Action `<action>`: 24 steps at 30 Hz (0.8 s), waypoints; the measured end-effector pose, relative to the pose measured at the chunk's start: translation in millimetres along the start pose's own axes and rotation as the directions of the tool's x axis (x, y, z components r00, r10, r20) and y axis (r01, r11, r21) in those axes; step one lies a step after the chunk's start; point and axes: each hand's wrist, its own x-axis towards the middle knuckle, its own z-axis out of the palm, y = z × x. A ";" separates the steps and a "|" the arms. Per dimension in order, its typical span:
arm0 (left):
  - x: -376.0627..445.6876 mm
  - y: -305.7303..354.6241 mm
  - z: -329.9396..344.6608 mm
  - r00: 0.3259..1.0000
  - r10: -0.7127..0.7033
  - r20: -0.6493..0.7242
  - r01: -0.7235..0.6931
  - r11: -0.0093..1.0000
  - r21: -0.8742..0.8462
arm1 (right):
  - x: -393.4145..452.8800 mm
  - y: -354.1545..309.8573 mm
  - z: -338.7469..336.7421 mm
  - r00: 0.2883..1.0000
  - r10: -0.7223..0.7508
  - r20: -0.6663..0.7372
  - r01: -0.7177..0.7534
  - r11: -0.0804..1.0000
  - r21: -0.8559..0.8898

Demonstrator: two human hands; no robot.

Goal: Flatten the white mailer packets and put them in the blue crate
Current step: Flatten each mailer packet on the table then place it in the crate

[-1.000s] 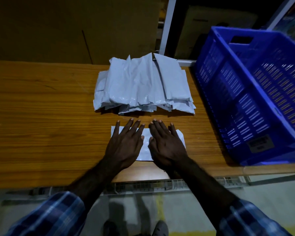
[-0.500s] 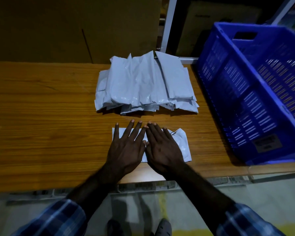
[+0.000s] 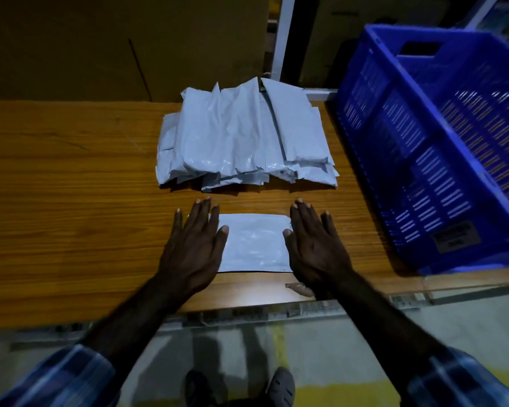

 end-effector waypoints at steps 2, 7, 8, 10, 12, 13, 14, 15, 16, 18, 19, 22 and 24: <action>11.1 21.1 -5.0 0.994 0.065 -0.092 -0.061 0.997 0.039 | 5.5 -14.1 -5.6 0.998 -0.034 -0.058 0.033 0.999 -0.012; 20.3 42.4 14.3 0.993 0.121 0.006 -0.120 0.983 0.142 | 9.1 -52.5 7.2 0.982 -0.179 -0.064 0.180 0.983 0.020; 18.8 39.3 19.0 0.993 0.115 0.035 -0.119 0.979 0.163 | 8.7 -53.7 11.8 0.982 -0.177 -0.061 0.179 0.983 0.034; 18.2 34.7 22.9 0.991 0.121 0.051 -0.129 0.973 0.192 | 9.1 -52.1 15.5 0.983 -0.169 -0.073 0.171 0.985 0.031; 16.3 29.8 22.1 0.988 0.150 0.029 -0.153 0.970 0.190 | 7.4 -47.9 14.6 0.980 -0.180 -0.087 0.182 0.983 0.015; 14.6 25.2 21.1 0.988 0.151 0.018 -0.152 0.973 0.177 | 5.7 -44.5 12.6 0.981 -0.177 -0.081 0.178 0.984 0.006; 12.0 18.2 20.0 0.990 0.141 0.007 -0.141 0.978 0.151 | 3.4 -39.1 10.6 0.984 -0.162 -0.069 0.163 0.987 0.003; 8.1 9.7 18.5 0.992 0.123 -0.005 -0.122 0.986 0.116 | 0.9 -30.4 8.8 0.989 -0.139 -0.049 0.140 0.990 0.007; 4.2 0.1 17.2 0.995 0.097 -0.012 -0.096 0.992 0.079 | -1.2 -20.2 6.4 0.994 -0.106 -0.026 0.107 0.994 0.018; -2.3 -15.3 13.9 0.999 0.034 0.010 -0.034 0.999 0.017 | -5.0 -2.3 1.7 0.999 -0.036 0.021 0.036 0.999 0.021; -3.9 -18.4 11.8 0.999 0.013 0.030 -0.013 1.000 0.003 | -6.8 1.0 -1.6 0.999 -0.021 0.037 0.021 1.000 0.000; -0.6 -4.1 2.0 0.999 0.031 0.017 -0.031 0.998 0.053 | -4.3 -18.0 -12.0 0.999 -0.052 0.008 0.053 0.998 -0.042; 2.9 13.6 0.9 0.992 0.126 -0.019 -0.124 0.989 0.074 | 1.0 -41.6 -9.8 0.991 -0.129 -0.019 0.129 0.992 0.005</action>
